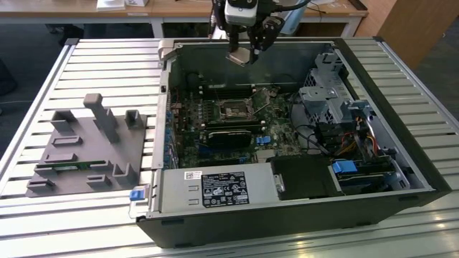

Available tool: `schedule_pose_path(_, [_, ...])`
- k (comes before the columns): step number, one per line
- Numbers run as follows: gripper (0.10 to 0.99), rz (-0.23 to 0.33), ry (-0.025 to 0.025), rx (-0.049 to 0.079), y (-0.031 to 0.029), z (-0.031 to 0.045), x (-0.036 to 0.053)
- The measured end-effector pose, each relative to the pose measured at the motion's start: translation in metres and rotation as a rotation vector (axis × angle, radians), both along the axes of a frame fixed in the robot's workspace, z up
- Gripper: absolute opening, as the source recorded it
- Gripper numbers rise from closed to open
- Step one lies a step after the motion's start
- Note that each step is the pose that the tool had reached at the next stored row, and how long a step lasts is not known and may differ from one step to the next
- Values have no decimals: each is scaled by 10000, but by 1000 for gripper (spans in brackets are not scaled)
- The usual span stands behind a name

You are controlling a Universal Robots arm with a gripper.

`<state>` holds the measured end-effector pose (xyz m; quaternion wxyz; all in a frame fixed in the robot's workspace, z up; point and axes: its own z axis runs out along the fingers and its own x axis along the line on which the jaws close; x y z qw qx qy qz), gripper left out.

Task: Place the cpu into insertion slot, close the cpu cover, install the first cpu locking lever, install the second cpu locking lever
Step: 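Place the cpu into insertion slot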

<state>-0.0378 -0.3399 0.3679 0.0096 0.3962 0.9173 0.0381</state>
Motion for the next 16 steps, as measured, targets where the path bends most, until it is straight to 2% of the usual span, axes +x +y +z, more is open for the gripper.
schedule_pose_path(16, [533,-1283,1,-32,0,-8,0])
